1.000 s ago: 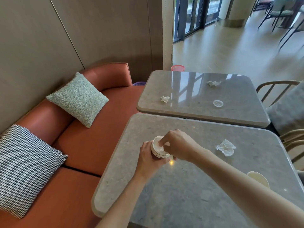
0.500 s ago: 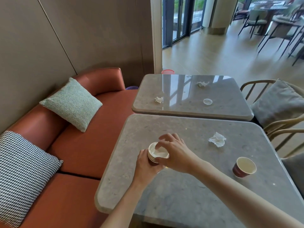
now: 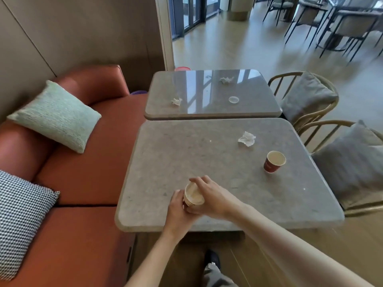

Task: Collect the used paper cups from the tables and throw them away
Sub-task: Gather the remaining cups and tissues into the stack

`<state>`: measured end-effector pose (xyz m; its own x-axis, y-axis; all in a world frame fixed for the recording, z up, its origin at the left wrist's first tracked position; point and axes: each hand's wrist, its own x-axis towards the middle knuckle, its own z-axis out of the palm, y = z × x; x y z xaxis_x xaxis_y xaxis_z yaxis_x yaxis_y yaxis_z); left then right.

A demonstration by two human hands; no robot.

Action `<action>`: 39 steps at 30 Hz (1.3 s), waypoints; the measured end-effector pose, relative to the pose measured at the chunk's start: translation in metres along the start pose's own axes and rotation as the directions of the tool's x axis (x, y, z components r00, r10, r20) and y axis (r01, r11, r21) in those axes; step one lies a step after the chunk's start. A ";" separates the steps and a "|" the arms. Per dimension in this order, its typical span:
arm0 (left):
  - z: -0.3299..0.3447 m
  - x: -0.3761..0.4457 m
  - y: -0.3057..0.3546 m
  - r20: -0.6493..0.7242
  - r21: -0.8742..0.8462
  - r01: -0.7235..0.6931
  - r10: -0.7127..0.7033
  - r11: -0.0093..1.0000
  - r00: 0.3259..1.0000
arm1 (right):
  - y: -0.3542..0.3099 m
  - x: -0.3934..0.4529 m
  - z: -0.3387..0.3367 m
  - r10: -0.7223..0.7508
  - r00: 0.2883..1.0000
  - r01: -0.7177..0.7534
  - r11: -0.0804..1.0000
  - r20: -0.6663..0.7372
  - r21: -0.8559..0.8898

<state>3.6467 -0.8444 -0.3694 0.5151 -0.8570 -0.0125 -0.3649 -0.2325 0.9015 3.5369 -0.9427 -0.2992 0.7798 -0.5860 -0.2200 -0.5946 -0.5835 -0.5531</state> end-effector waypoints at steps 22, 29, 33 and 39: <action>0.158 -0.014 0.090 0.216 0.012 -0.080 0.076 0.997 0.973 | 0.131 -0.106 -0.075 0.155 0.966 -0.156 0.988 -0.205 0.014; 0.262 -0.013 0.126 0.261 -0.051 -0.054 0.065 0.997 0.963 | 0.225 -0.143 -0.122 0.188 0.954 -0.180 0.982 -0.234 0.058; 0.297 -0.005 0.134 0.405 0.001 -0.035 0.032 0.999 0.914 | 0.265 -0.153 -0.137 0.195 0.951 -0.187 0.981 -0.242 0.059; 0.309 0.041 0.126 0.360 0.197 -0.023 -0.050 0.980 0.932 | 0.297 -0.142 -0.144 0.218 0.932 -0.185 0.973 -0.291 0.137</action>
<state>3.3818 -1.0512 -0.3900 0.2193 -0.9522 -0.2128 -0.5226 -0.2988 0.7985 3.2217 -1.1133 -0.3167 0.5403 -0.8364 -0.0919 -0.6959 -0.3828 -0.6076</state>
